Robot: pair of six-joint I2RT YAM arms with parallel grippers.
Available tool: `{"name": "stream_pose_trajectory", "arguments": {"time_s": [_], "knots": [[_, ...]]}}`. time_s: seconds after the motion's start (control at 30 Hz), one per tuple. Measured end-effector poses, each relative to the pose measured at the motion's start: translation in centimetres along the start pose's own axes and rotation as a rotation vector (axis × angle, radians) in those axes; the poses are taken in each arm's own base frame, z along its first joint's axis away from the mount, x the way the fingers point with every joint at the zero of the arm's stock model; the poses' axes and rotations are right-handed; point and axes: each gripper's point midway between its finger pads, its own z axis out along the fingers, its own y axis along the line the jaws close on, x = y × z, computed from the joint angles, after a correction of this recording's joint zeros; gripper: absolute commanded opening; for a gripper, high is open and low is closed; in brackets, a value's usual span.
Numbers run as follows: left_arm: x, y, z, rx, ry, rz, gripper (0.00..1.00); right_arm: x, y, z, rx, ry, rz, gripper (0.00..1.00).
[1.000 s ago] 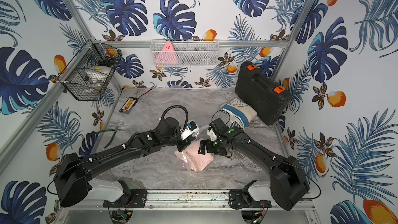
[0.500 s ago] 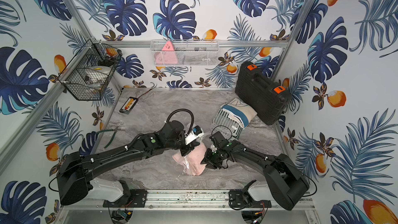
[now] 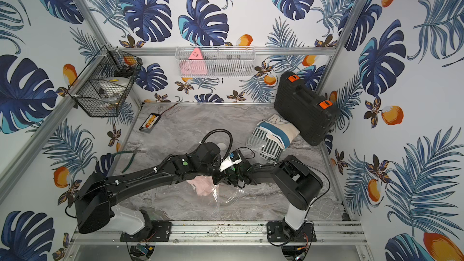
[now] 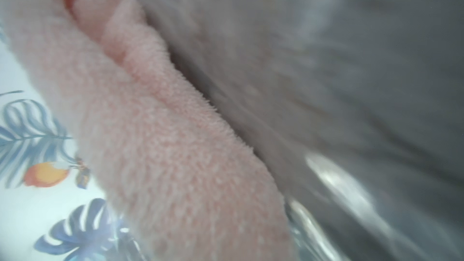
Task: Place the folded towel into the vacuum bag
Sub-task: Place the towel in the vacuum bag.
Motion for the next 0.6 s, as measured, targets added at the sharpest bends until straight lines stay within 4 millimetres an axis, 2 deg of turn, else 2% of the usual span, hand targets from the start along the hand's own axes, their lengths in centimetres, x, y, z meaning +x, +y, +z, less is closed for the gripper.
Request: {"name": "stream_pose_trajectory", "arguments": {"time_s": [0.23,0.4,0.6], "knots": [[0.9,0.7,-0.3,-0.041,0.045,-0.011,0.00,-1.9,3.7,3.6,-0.138,-0.039,-0.009,0.12],[2.3,2.2,-0.7,-0.123,0.105,-0.032,0.00,-3.0,6.0,5.9,-0.172,-0.050,-0.021,0.12],[3.8,3.5,-1.2,-0.202,0.170,-0.042,0.00,-3.6,7.8,8.0,-0.226,-0.057,-0.049,0.18]]}}
